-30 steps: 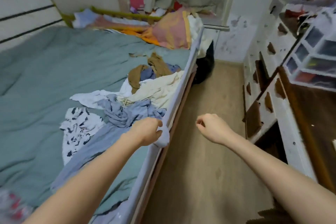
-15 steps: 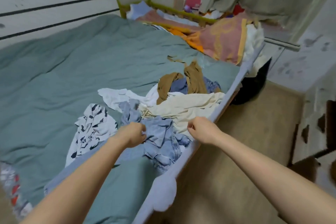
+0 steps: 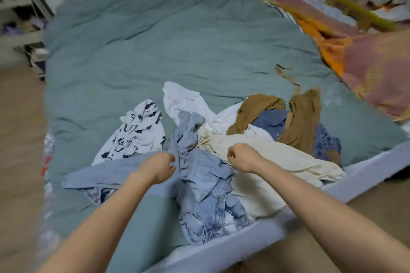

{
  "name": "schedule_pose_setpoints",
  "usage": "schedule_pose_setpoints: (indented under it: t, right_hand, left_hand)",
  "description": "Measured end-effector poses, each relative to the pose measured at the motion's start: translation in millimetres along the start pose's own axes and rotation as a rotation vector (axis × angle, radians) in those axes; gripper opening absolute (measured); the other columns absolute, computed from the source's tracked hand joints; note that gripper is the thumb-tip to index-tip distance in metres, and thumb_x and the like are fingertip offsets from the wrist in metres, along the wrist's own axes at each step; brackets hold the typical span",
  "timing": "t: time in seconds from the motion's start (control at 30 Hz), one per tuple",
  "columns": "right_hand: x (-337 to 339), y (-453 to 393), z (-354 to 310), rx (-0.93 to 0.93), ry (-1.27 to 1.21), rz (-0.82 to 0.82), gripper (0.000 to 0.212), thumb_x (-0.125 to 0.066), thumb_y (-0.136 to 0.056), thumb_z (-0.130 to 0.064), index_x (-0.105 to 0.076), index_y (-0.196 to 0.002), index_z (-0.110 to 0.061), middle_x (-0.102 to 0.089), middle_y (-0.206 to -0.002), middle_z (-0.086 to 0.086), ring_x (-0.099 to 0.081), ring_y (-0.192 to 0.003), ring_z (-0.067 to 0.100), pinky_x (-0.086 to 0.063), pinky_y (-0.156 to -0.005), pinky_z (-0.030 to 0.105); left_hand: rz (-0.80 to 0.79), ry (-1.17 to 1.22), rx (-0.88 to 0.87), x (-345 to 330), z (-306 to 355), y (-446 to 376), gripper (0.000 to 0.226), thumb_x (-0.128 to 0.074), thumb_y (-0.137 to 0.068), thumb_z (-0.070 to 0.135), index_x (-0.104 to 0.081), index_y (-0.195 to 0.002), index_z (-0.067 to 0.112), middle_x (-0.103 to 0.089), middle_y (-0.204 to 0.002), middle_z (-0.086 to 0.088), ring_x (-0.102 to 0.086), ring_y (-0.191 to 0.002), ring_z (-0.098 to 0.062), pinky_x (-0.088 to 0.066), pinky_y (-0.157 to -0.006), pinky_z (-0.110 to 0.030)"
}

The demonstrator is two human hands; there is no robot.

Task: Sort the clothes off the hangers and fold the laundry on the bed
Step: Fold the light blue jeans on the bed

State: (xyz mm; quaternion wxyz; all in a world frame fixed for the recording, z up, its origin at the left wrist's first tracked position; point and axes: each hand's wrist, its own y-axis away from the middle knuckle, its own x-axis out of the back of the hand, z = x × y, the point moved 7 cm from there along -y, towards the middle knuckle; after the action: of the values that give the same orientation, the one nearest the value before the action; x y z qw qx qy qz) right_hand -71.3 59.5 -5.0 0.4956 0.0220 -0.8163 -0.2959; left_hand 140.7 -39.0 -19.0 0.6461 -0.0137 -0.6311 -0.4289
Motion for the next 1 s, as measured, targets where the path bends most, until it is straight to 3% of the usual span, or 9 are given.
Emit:
schedule_pose_setpoints:
  t: [0.3, 0.47, 0.57, 0.63, 0.67, 0.73, 0.83, 0.93, 1.0]
  right_hand:
    - [-50.5, -87.0, 1.0, 0.184, 0.255, -0.317, 0.058, -0.065, -0.083, -0.029, -0.044, -0.134, -0.011, -0.053, -0.131, 0.015, -0.053, -0.114, 0.03, -0.042, -0.085, 0.029]
    - [-117.4, -98.2, 21.5, 0.131, 0.274, -0.47, 0.115, -0.079, -0.071, -0.041, -0.002, -0.152, -0.015, -0.027, -0.15, 0.018, -0.04, -0.131, 0.035, -0.039, -0.104, 0.042]
    - [-134.3, -104.7, 29.9, 0.113, 0.172, -0.38, 0.074, -0.071, -0.083, -0.03, -0.03, -0.139, -0.004, -0.049, -0.133, 0.02, -0.051, -0.118, 0.033, -0.042, -0.088, 0.031]
    - [-125.1, -107.1, 25.3, 0.124, 0.051, -0.3, 0.023, -0.059, -0.092, -0.023, -0.054, -0.103, -0.003, -0.062, -0.106, 0.016, -0.057, -0.1, 0.03, -0.033, -0.065, 0.025]
    - [-115.1, -109.0, 20.4, 0.13, -0.036, -0.268, 0.015, -0.057, -0.093, -0.018, -0.055, -0.083, -0.007, -0.061, -0.089, 0.012, -0.057, -0.088, 0.028, -0.029, -0.057, 0.026]
    - [-87.7, -112.1, 9.9, 0.09, -0.251, -0.223, 0.024, -0.058, -0.091, -0.011, -0.053, -0.068, -0.007, -0.053, -0.069, 0.006, -0.051, -0.07, 0.02, -0.032, -0.054, 0.022]
    - [-40.0, -105.6, -14.0, 0.024, -0.708, -0.175, 0.013, -0.058, -0.091, -0.004, -0.063, -0.081, 0.0, -0.058, -0.072, 0.01, -0.053, -0.067, 0.019, -0.04, -0.06, 0.027]
    - [2.9, -96.1, -35.6, 0.027, -0.901, -0.108, 0.017, -0.055, -0.093, -0.006, -0.059, -0.077, 0.001, -0.058, -0.073, 0.012, -0.054, -0.067, 0.021, -0.04, -0.062, 0.029]
    - [34.9, -88.7, -54.2, 0.073, -0.951, -0.069, 0.018, -0.057, -0.091, -0.011, -0.056, -0.076, -0.001, -0.055, -0.073, 0.012, -0.051, -0.068, 0.021, -0.039, -0.065, 0.032]
  left_hand:
    - [-0.063, 0.277, 0.357, -74.9, -27.9, -1.6, 0.046, -0.049, -0.097, 0.026, -0.045, -0.138, 0.007, -0.046, -0.141, -0.016, -0.048, -0.127, -0.032, -0.039, -0.104, -0.037]
    - [-0.103, 0.378, 0.424, -118.5, -20.3, -4.6, 0.043, -0.049, -0.097, 0.022, -0.045, -0.135, 0.002, -0.043, -0.138, -0.021, -0.046, -0.126, -0.036, -0.039, -0.102, -0.038]
    - [-0.101, 0.431, 0.448, -135.3, -15.1, -3.5, 0.044, -0.048, -0.097, 0.023, -0.044, -0.135, 0.003, -0.045, -0.137, -0.021, -0.048, -0.125, -0.034, -0.04, -0.101, -0.038]
    - [-0.075, 0.51, 0.453, -139.5, -11.3, -0.6, 0.045, -0.051, -0.095, 0.023, -0.044, -0.135, 0.003, -0.048, -0.137, -0.02, -0.049, -0.124, -0.032, -0.041, -0.1, -0.035]
    - [-0.057, 0.572, 0.454, -139.4, -8.8, 1.1, 0.047, -0.053, -0.095, 0.024, -0.043, -0.137, 0.004, -0.049, -0.137, -0.019, -0.05, -0.124, -0.031, -0.041, -0.1, -0.033]
    - [0.015, 0.727, 0.446, -129.5, 0.0, 4.6, 0.049, -0.057, -0.095, 0.027, -0.044, -0.137, 0.006, -0.053, -0.135, -0.013, -0.052, -0.123, -0.029, -0.04, -0.098, -0.028]
    - [0.243, 0.935, 0.362, -99.9, 19.2, 6.2, 0.055, -0.066, -0.089, 0.036, -0.046, -0.134, 0.011, -0.053, -0.131, -0.004, -0.05, -0.124, -0.023, -0.039, -0.096, -0.026]
    - [0.446, 1.15, 0.33, -63.6, 36.9, 13.9, 0.102, -0.074, -0.076, 0.052, -0.014, -0.153, 0.019, -0.025, -0.147, 0.015, -0.025, -0.137, -0.003, -0.024, -0.113, -0.024]
    - [0.571, 1.255, 0.339, -37.6, 40.1, 19.4, 0.115, -0.076, -0.067, 0.06, -0.009, -0.153, 0.023, -0.025, -0.152, 0.014, -0.027, -0.138, -0.002, -0.026, -0.113, -0.023]
